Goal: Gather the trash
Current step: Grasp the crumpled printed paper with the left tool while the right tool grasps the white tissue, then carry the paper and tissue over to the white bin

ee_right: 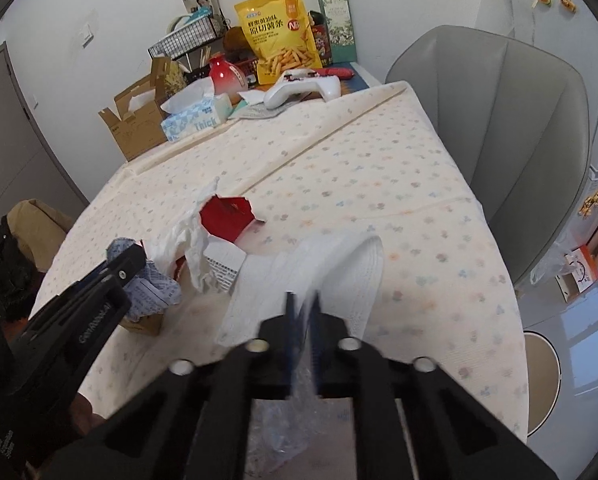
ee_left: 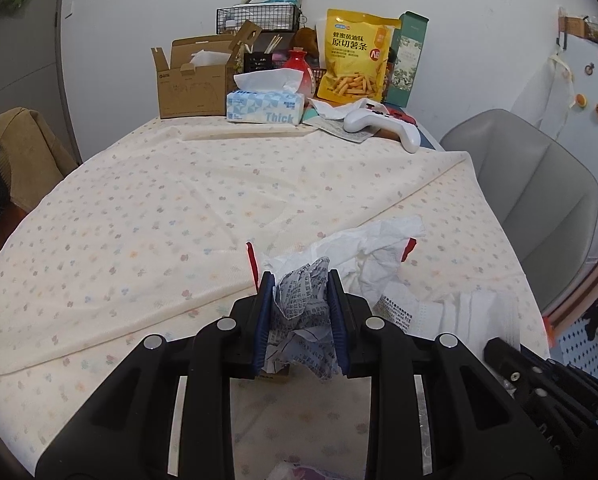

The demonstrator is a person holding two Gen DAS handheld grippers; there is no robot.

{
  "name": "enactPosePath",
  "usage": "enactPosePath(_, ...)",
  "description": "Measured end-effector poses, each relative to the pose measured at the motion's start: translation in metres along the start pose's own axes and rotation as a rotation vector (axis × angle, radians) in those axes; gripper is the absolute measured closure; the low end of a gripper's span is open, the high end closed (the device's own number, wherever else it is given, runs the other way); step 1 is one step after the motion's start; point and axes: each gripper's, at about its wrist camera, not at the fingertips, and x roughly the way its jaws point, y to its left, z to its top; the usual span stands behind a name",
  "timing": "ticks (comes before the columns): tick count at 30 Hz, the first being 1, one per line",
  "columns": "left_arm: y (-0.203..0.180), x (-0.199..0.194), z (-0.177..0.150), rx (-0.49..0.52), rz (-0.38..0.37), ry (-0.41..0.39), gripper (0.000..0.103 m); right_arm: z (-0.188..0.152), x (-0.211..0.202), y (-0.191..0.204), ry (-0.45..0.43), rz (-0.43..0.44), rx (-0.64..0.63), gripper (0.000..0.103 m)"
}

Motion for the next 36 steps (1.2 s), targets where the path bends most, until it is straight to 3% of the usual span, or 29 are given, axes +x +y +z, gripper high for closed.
enactPosePath(6,-0.001,-0.016,0.001,-0.001,-0.006,-0.017,0.077,0.002,-0.034,0.002,-0.084,0.008,-0.005,0.101)
enactPosePath(21,-0.019,-0.084,-0.002,0.010,-0.069,-0.086,0.077,-0.008,-0.113,-0.003,-0.194,-0.020,-0.019,0.101)
enactPosePath(36,-0.080,-0.116,-0.017,0.066,-0.176,-0.094,0.077,-0.025,-0.166,-0.056,-0.248,-0.134,0.020,0.101)
